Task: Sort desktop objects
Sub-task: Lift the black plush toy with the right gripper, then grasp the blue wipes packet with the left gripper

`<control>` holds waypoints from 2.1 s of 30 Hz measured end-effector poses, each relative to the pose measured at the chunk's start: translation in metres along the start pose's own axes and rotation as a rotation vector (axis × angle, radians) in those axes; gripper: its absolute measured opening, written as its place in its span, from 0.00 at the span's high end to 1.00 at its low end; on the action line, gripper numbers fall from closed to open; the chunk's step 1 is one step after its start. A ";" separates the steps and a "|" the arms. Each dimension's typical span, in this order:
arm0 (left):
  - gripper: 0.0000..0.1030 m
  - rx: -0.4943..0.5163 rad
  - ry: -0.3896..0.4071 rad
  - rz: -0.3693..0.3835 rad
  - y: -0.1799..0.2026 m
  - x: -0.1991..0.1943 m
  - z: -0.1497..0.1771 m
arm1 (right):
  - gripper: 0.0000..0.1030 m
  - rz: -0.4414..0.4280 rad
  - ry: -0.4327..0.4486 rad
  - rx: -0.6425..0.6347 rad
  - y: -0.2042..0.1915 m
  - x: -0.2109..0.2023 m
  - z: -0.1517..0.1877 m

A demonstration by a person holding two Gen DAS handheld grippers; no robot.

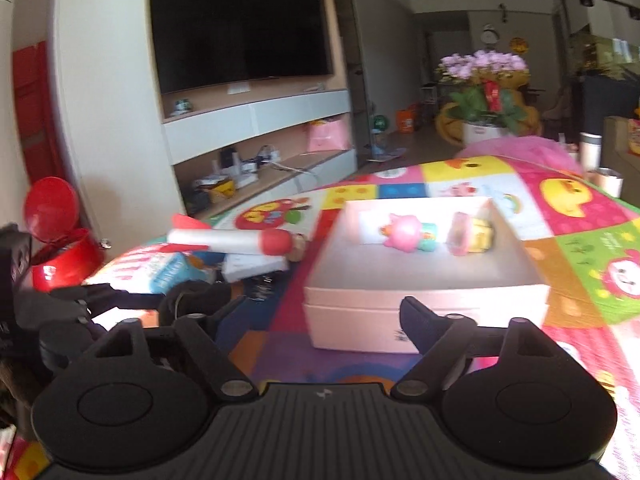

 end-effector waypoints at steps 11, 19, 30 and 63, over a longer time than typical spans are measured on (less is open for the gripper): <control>0.00 -0.219 -0.074 -0.127 -0.027 -0.055 0.038 | 0.19 -0.255 -0.143 -0.069 -0.092 0.092 -0.014; 0.00 -0.190 -0.065 -0.113 -0.017 -0.058 0.040 | 0.40 -0.196 -0.264 -0.145 -0.100 0.104 0.006; 0.00 -0.402 -0.011 -0.132 -0.030 -0.023 -0.013 | 0.41 0.022 -0.149 -0.069 -0.016 -0.020 0.013; 0.34 0.078 -0.089 -0.053 0.058 -0.050 0.018 | 0.24 0.236 -0.127 0.146 0.048 -0.039 0.068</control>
Point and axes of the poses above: each gripper's, at about its wrist camera, not at the fingertips, and x roughly the way its jaws point, y to its right, z to its underside, the point moved 2 cm from there along x, roughly the way its jaws point, and after that the axes turned 3 degrees about -y, right-handed, at the moved point
